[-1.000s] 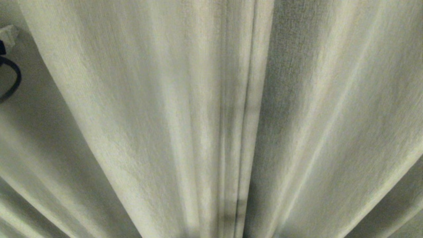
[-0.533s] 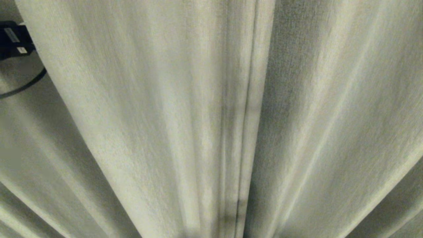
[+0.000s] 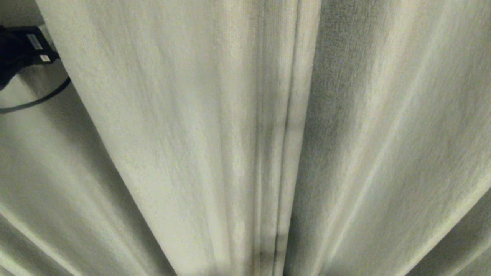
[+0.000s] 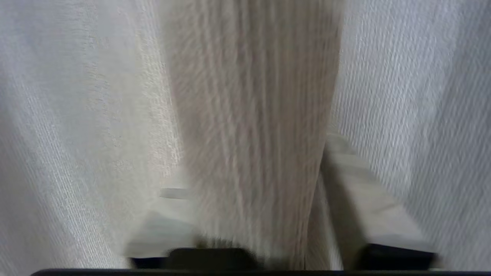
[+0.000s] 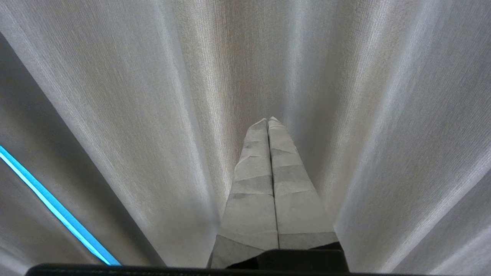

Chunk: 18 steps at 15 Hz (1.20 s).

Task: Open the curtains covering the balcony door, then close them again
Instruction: Pull the outer curtains open on both sides

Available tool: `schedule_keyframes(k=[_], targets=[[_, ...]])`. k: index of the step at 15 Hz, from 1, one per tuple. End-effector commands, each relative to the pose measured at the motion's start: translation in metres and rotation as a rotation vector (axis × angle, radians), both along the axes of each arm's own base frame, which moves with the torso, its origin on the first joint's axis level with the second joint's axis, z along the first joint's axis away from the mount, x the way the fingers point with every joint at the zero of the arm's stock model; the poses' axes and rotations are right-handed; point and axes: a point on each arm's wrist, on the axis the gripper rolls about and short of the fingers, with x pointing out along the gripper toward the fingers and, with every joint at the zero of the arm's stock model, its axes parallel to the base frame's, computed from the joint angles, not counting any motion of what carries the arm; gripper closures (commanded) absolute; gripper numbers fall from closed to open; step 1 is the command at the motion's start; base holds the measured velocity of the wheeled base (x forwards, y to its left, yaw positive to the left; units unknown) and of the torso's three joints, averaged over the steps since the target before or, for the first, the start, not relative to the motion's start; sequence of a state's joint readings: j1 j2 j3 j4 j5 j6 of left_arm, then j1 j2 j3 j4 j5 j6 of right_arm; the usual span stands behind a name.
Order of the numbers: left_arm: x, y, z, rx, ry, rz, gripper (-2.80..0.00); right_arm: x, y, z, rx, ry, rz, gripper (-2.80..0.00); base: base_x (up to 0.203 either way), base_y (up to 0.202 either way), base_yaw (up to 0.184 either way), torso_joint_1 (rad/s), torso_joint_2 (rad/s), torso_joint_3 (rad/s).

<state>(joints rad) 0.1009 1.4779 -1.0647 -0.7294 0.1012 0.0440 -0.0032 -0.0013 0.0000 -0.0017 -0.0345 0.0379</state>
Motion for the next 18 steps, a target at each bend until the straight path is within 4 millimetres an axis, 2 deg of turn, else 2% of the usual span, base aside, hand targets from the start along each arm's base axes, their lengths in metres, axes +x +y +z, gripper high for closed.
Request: schedule_keyframes(k=[1, 6, 10, 15, 18], targets=[[0.000, 0.000, -0.001, 0.003, 0.001, 0.000, 0.00, 0.000, 0.000, 0.000, 0.000, 0.000, 0.000, 0.00, 0.000, 0.000, 0.000, 0.000, 0.00, 0.000], [0.003, 0.001, -0.001, 0.003, 0.004, 0.000, 0.00, 0.000, 0.000, 0.000, 0.000, 0.000, -0.001, 0.00, 0.000, 0.000, 0.000, 0.000, 0.00, 0.000], [0.001, 0.017, 0.000, 0.002, 0.001, 0.058, 0.00, 0.000, 0.000, 0.000, 0.000, 0.001, 0.000, 0.00, 0.000, 0.000, 0.000, 0.000, 0.00, 0.000], [-0.007, 0.062, -0.002, 0.015, 0.015, 0.171, 0.00, 0.000, 0.000, 0.000, 0.000, 0.001, 0.000, 0.00, 0.000, 0.000, 0.000, 0.000, 0.00, 0.000], [-0.010, 0.098, -0.006, 0.014, 0.033, 0.213, 0.00, 0.000, 0.000, 0.000, 0.000, 0.000, -0.001, 0.00, 0.000, 0.000, 0.000, 0.000, 0.00, 0.000]])
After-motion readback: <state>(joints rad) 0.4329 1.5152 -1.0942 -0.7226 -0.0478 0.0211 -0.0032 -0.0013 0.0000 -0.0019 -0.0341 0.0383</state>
